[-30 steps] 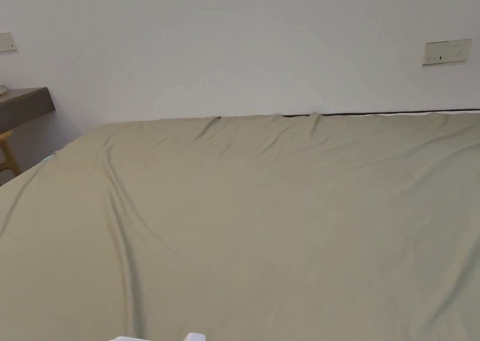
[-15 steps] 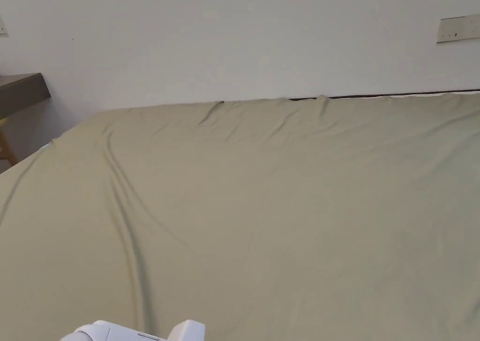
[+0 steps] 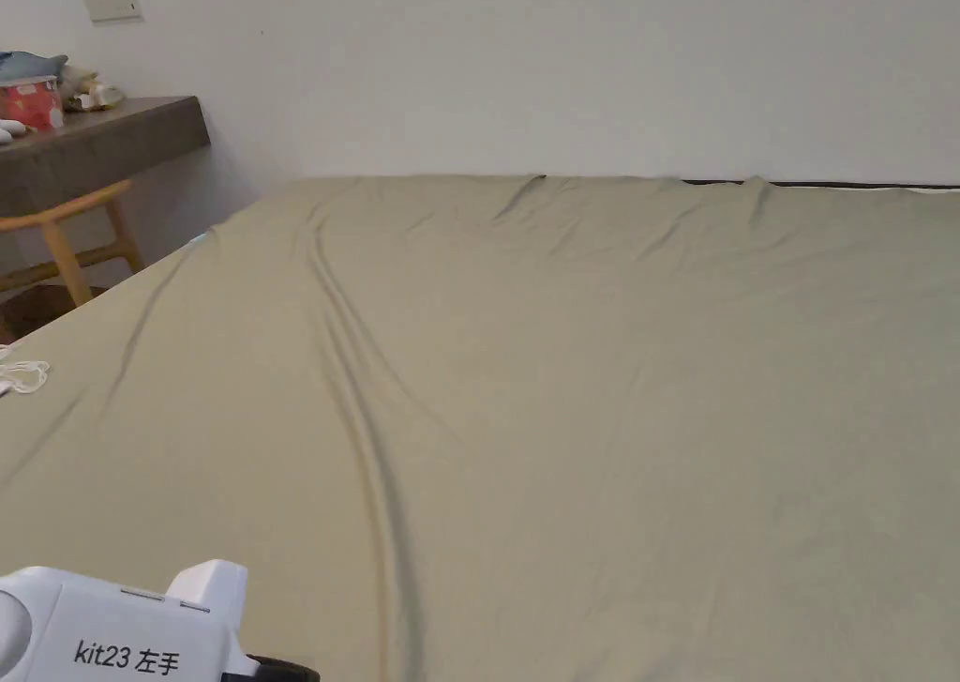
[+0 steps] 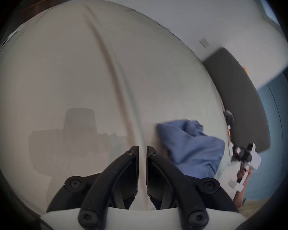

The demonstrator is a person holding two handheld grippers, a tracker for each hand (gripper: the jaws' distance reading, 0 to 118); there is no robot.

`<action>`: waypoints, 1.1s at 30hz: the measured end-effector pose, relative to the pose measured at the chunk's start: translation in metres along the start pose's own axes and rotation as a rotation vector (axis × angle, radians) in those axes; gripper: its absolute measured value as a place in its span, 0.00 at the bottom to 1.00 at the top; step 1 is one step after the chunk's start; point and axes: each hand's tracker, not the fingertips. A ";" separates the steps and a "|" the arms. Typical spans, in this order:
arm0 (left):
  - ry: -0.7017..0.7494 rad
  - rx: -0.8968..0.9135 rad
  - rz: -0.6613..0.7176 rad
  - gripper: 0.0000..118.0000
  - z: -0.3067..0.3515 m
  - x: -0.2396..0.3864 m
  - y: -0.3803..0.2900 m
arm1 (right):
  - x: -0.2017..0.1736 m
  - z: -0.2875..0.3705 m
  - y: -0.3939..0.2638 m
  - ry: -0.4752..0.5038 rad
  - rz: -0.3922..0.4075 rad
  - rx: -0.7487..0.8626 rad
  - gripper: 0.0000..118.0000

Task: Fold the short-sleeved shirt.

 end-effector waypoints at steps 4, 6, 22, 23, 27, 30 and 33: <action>-0.011 0.018 0.067 0.07 0.004 0.011 -0.009 | -0.003 0.007 -0.001 -0.003 0.019 -0.012 0.01; -0.025 0.081 -0.008 0.07 0.019 0.040 -0.014 | -0.007 0.015 0.003 -0.018 0.037 0.005 0.01; 0.000 0.630 -0.419 0.22 0.135 0.317 -0.094 | -0.145 0.137 0.052 -0.205 0.638 0.459 0.01; 0.004 0.668 -0.465 0.23 0.143 0.329 -0.105 | -0.151 0.146 0.052 -0.207 0.656 0.497 0.01; 0.099 0.880 -0.531 0.50 0.162 0.378 -0.145 | -0.176 0.180 0.049 -0.292 0.725 0.690 0.03; 0.117 1.053 -0.497 1.00 0.141 0.391 -0.155 | -0.178 0.188 0.046 -0.472 0.775 0.883 0.57; 0.123 1.242 -0.406 1.00 0.103 0.379 -0.161 | -0.164 0.176 0.042 -0.579 0.788 0.980 1.00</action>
